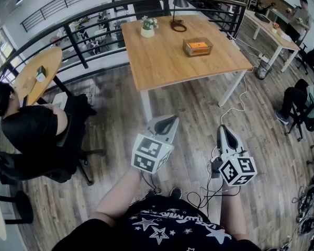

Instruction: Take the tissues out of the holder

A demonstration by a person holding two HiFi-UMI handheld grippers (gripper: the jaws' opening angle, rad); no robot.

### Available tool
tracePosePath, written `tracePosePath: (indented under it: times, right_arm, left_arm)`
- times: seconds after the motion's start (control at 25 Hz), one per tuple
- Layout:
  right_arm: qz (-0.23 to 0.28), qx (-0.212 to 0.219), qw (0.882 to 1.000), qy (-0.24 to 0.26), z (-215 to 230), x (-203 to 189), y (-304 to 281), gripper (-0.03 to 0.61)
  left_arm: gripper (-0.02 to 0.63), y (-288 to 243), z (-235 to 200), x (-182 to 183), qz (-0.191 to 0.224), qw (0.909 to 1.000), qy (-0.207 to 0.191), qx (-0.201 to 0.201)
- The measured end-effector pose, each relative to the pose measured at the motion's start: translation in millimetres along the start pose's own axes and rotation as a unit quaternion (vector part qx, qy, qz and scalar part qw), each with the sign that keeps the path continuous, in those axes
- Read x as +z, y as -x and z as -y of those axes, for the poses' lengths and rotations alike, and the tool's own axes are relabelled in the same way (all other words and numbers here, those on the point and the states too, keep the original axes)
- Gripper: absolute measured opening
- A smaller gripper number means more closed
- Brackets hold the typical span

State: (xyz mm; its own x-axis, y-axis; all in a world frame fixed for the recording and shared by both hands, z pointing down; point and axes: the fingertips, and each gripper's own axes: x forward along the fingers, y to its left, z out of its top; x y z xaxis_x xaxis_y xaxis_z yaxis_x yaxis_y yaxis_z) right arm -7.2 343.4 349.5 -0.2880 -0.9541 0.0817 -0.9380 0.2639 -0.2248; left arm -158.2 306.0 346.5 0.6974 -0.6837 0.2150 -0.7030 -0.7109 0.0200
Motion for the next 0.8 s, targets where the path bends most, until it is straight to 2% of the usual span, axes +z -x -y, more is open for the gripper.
tracePosePath:
  times: [0.2,0.4,0.68,0.8]
  right_arm:
    - [-0.015,-0.015,1.0,-0.008,-13,-16,9,0.014]
    - [-0.018,-0.016,1.0,-0.007,-19,-18,3,0.014]
    - [-0.023,-0.018,1.0,-0.01,-13,-24,3,0.014]
    - [-0.028,-0.038,0.999,0.009,-3,-26,7,0.014]
  left_arm:
    - [0.012,6,1,-8,-0.006,0.9999,0.0,-0.016]
    - [0.012,11,-4,-9,-0.006,0.9999,-0.005,-0.015]
    - [0.012,7,-6,-12,-0.005,0.9999,-0.001,-0.01]
    - [0.012,2,-3,-11,-0.004,1.0,0.003,-0.005]
